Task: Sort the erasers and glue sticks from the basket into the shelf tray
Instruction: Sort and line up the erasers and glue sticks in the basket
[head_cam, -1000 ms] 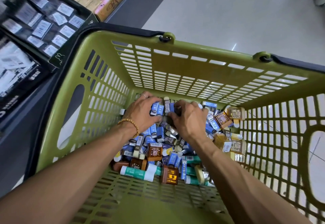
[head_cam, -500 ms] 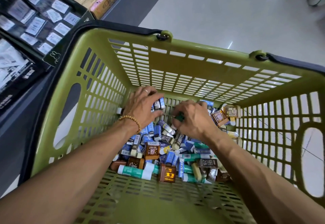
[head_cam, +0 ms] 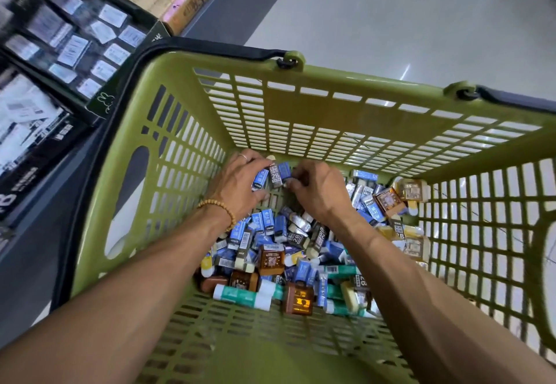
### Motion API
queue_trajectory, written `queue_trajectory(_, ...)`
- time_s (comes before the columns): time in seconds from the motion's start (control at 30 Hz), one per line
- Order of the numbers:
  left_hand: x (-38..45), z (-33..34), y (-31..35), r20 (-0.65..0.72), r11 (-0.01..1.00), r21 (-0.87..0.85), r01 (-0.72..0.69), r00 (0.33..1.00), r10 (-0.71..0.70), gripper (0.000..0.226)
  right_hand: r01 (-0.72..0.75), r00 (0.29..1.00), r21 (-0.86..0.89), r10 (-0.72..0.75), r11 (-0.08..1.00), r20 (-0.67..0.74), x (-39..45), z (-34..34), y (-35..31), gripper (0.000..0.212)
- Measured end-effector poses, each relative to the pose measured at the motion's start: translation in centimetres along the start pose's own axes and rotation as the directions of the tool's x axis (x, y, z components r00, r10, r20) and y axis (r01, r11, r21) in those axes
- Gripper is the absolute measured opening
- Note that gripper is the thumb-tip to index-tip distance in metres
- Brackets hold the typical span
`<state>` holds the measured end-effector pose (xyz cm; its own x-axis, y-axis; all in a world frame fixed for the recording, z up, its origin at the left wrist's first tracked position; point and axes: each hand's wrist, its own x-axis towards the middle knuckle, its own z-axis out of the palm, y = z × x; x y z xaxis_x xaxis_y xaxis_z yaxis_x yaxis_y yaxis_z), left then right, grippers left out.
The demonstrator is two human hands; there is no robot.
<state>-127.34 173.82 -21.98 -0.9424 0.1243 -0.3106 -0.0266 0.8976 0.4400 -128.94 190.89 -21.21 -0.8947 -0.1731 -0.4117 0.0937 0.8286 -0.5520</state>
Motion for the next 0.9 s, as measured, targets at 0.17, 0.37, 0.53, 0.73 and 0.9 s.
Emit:
queue_trajectory(0.17,-0.7,-0.4,0.0,-0.067,0.998,0.047,0.049,0.997,-0.046,0.065,0.148,0.989,-0.075,-0.149,0.986,-0.004,-0.5,0.4,0.3,0.035)
queue_trajectory(0.37,-1.0,-0.4,-0.1,-0.1,0.994,0.052,0.1,0.991,-0.094,0.047,0.19,0.981,-0.106,-0.193,0.976,-0.014,-0.2,1.5,-0.6,0.019)
queue_trajectory(0.53,-0.6,-0.7,-0.1,-0.065,0.994,0.098,0.039,0.997,-0.033,0.052,0.149,0.989,0.052,-0.149,0.988,0.007,0.0,1.3,-0.6,0.027)
queue_trajectory(0.73,0.1,-0.9,0.8,0.021,0.994,0.106,-0.031,0.999,0.029,0.047,0.318,0.916,-0.235,-0.234,0.918,0.326,-0.9,-1.4,1.7,0.033)
queue_trajectory(0.9,-1.3,-1.5,1.9,0.212,0.984,0.159,-0.085,0.976,0.051,0.053,0.381,0.873,-0.324,-0.221,0.866,0.435,-1.5,-2.0,1.7,0.03)
